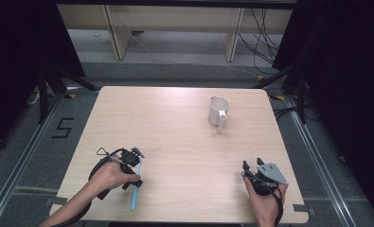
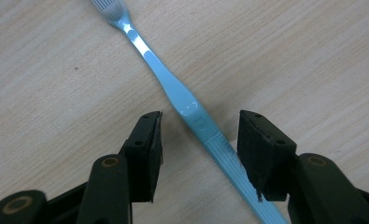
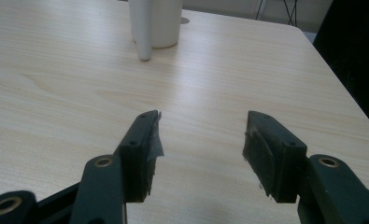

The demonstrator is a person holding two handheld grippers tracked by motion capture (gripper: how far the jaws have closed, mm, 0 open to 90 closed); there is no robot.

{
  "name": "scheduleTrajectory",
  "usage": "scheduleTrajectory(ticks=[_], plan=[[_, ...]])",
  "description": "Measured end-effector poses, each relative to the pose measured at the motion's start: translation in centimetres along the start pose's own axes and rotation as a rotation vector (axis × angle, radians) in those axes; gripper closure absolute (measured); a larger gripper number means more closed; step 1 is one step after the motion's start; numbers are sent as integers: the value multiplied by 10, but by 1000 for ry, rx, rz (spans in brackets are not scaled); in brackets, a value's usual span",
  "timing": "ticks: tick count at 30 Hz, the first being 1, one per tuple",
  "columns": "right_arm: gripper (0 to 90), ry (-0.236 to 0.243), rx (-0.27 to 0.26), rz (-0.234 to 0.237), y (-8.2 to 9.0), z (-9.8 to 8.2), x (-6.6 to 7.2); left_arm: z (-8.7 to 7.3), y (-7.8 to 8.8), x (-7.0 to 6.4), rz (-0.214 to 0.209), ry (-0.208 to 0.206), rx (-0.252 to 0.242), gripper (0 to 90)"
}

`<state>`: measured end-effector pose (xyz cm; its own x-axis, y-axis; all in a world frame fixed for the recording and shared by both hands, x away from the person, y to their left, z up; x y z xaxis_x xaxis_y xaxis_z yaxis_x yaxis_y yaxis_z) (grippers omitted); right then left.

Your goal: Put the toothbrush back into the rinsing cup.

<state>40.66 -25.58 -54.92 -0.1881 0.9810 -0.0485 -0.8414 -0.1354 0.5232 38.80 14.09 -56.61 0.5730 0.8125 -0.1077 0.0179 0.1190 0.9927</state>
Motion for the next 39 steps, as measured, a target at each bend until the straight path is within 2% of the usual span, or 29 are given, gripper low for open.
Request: scheduleTrajectory(ticks=[1,2,8,16,17,18,23,28,30,31,33,35,36,37,39], plan=[[461,0,6,0,0,-1,1,0,0,-2,-3,9,2,501],[461,16,5,-9,0,0,-1,-1,-1,-2,0,-1,7,509],[461,15,9,-7,0,-1,-1,0,-2,-1,23,-29,28,558],[462,15,4,-8,0,0,-1,0,-3,1,54,-59,27,619],[461,-17,19,-12,1,-2,2,0,-3,1,57,-65,28,619],[461,19,8,-9,0,-1,0,0,-3,2,58,-68,33,642],[461,16,8,-7,0,0,0,0,-2,5,65,-80,37,703],[461,17,8,-6,0,0,0,1,-2,8,56,-88,42,755],[460,10,13,-4,0,-1,1,0,-1,10,48,-100,62,764],[461,22,9,-7,0,-1,0,0,-1,10,37,-100,64,764],[461,-7,21,-9,1,-2,2,1,-1,10,30,-105,64,766],[460,5,17,-11,0,-1,1,1,-1,11,25,-115,65,762],[461,39,7,-17,0,0,-1,2,-2,10,22,-118,53,748],[461,21,12,-6,0,-1,1,2,-1,10,22,-123,58,740],[461,15,18,-1,0,-1,2,3,-2,10,23,-132,50,729]])
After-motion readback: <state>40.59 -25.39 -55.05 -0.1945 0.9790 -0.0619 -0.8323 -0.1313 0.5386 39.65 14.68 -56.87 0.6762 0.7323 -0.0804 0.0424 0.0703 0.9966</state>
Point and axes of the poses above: each handheld gripper's, and its own axes: y roughly backward along the jaws, z roughly out of its top, x roughly to its left, the point moved 9 cm from there along -y, roughly forward along the jaws, and after that the axes turned 8 degrees about x, right-handed, at the moved point
